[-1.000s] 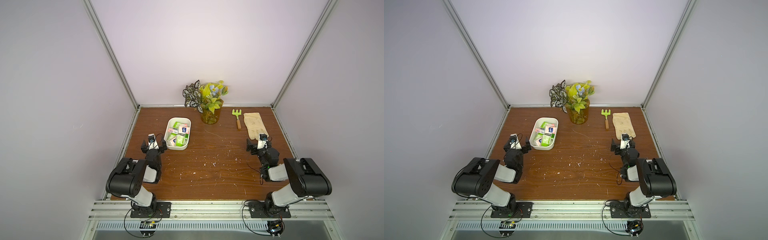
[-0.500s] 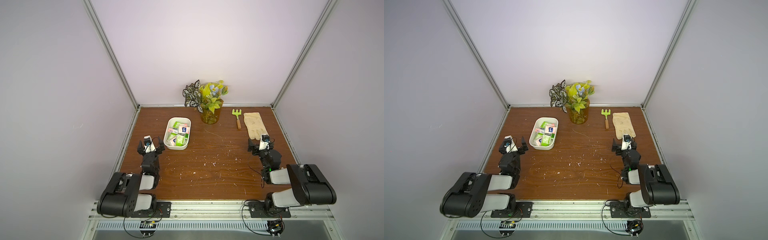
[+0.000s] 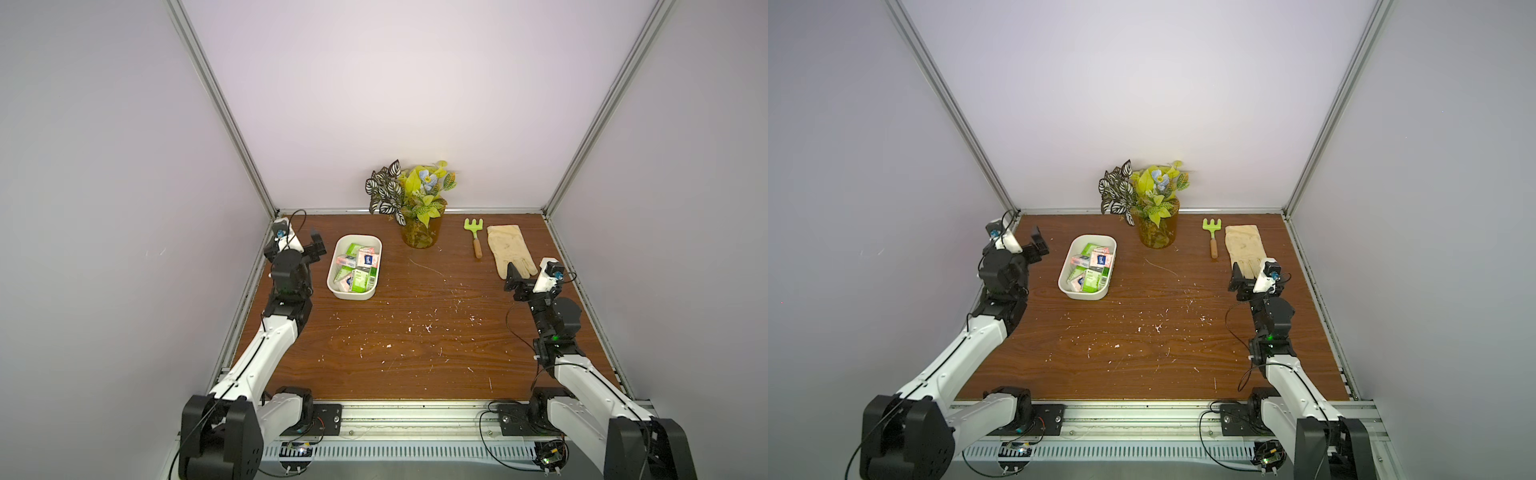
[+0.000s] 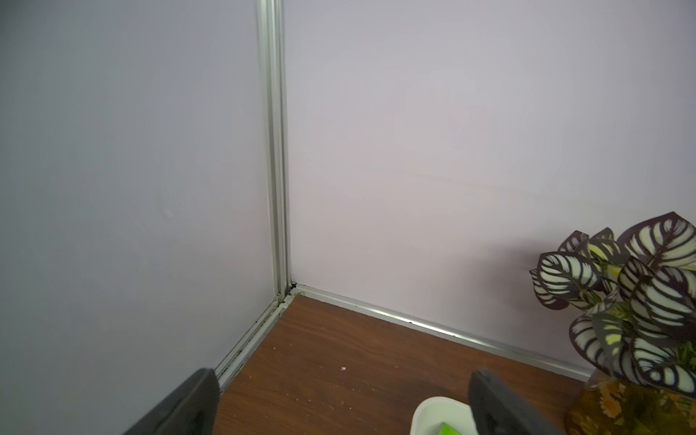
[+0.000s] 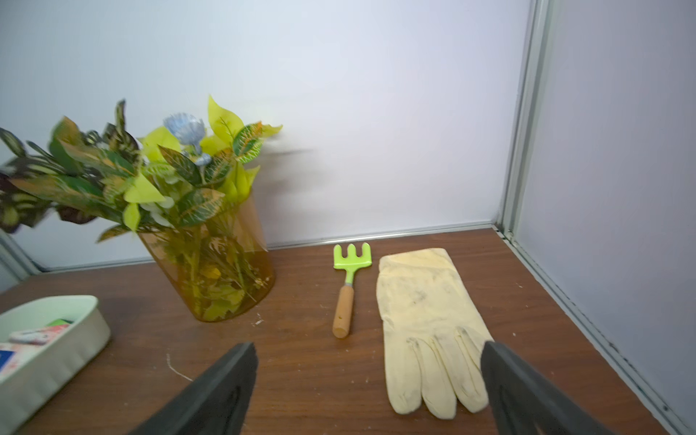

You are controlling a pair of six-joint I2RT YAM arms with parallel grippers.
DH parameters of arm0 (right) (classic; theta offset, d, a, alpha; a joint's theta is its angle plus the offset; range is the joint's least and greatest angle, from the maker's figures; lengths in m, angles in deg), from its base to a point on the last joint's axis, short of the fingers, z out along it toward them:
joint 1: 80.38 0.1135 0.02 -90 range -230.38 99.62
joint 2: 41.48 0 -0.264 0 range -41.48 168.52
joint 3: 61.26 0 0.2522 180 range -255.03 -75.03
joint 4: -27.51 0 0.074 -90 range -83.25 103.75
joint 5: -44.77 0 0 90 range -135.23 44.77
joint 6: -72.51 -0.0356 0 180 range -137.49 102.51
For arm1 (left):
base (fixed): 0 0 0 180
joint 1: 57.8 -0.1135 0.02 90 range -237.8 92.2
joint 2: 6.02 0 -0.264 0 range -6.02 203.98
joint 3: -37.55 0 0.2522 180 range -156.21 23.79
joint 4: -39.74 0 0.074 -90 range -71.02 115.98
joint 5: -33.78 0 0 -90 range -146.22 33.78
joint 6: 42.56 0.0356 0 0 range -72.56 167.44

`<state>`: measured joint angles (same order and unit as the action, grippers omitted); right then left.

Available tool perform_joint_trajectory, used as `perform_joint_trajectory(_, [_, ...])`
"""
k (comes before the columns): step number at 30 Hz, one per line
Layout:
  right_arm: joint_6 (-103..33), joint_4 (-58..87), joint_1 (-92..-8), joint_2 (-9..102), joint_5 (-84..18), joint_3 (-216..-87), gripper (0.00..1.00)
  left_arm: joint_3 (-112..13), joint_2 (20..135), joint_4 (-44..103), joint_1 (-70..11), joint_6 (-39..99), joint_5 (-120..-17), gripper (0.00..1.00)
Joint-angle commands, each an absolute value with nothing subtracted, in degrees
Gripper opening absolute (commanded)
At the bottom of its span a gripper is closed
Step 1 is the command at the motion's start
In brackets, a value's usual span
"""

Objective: Take the pocket tissues out of the storage box
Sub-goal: Move the storage box to the center of the board.

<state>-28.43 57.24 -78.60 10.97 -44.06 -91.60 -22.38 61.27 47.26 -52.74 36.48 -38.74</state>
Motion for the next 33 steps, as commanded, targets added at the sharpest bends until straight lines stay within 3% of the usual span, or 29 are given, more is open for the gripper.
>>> perform_joint_trajectory(1, [-34.5, 44.6, -78.0, 8.4, -39.4, -96.7, 0.99, -31.5, 69.5, 24.0, -53.4, 33.7, -44.1, 0.99])
perform_joint_trajectory(8, [-37.5, 29.6, -77.7, 9.1, -34.4, -105.2, 0.99, -53.5, 89.4, 4.1, -53.4, 35.5, -50.9, 0.99])
perform_joint_trajectory(14, [-38.3, 25.5, -77.5, 9.8, -33.2, -108.2, 0.99, -59.6, 97.2, -2.0, -53.5, 36.6, -53.9, 1.0])
perform_joint_trajectory(19, [-38.5, 26.0, -77.4, 9.0, -34.8, -107.6, 0.99, -59.9, 99.8, -5.1, -53.7, 37.8, -54.3, 0.86])
perform_joint_trajectory(29, [-39.0, 26.4, -77.3, 9.2, -35.6, -107.1, 0.99, -59.9, 103.8, -6.4, -54.5, 39.0, -56.0, 0.43])
perform_joint_trajectory(33, [-38.9, 26.1, -77.3, 8.9, -35.7, -107.2, 0.99, -60.1, 104.7, -6.3, -55.0, 39.0, -56.2, 0.36])
